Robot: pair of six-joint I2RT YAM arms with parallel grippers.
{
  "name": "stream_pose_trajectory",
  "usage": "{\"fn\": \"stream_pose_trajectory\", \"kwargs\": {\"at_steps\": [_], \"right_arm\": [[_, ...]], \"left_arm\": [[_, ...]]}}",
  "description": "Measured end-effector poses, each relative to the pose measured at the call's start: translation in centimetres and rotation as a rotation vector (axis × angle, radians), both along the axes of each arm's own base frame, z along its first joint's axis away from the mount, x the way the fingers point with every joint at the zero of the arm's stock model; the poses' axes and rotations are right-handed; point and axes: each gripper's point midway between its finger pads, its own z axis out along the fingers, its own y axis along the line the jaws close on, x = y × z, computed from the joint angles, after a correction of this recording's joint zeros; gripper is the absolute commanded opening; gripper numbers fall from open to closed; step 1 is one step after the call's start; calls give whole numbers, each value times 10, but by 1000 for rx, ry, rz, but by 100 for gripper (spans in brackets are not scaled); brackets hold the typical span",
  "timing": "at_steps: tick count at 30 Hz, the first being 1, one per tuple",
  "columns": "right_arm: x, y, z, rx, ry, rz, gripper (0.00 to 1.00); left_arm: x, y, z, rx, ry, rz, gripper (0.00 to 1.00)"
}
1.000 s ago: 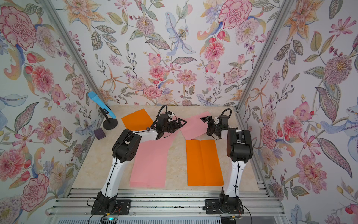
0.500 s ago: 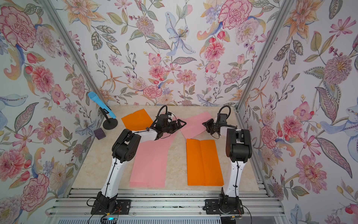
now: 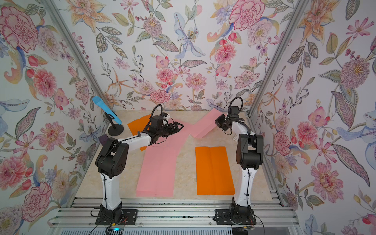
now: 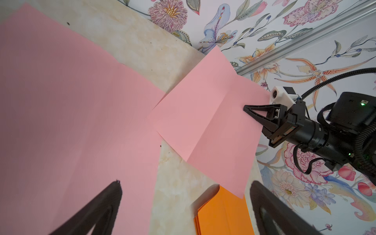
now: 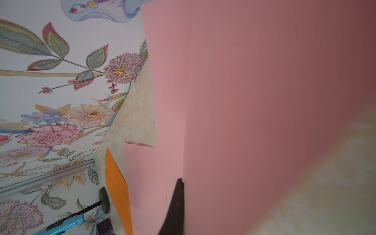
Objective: Sort the scattered colored papers by color
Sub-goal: Pick up the colored paper from the center of the board.
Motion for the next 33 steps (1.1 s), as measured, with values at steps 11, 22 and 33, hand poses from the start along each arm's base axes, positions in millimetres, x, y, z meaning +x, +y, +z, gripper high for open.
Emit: {"fn": "stream_pose_trajectory", "kwargs": {"at_steps": [11, 22, 33], "right_arm": [[2, 67, 55, -136, -78, 182, 0], [-55, 215, 146, -142, -278, 549, 0], [-152, 323, 183, 19, -320, 878, 0]], "left_arm": [[-58, 54, -1, 195, -18, 56, 100], [-105, 155, 53, 276, -137, 288, 100], [-130, 239, 55, 284, -119, 482, 100]]}}
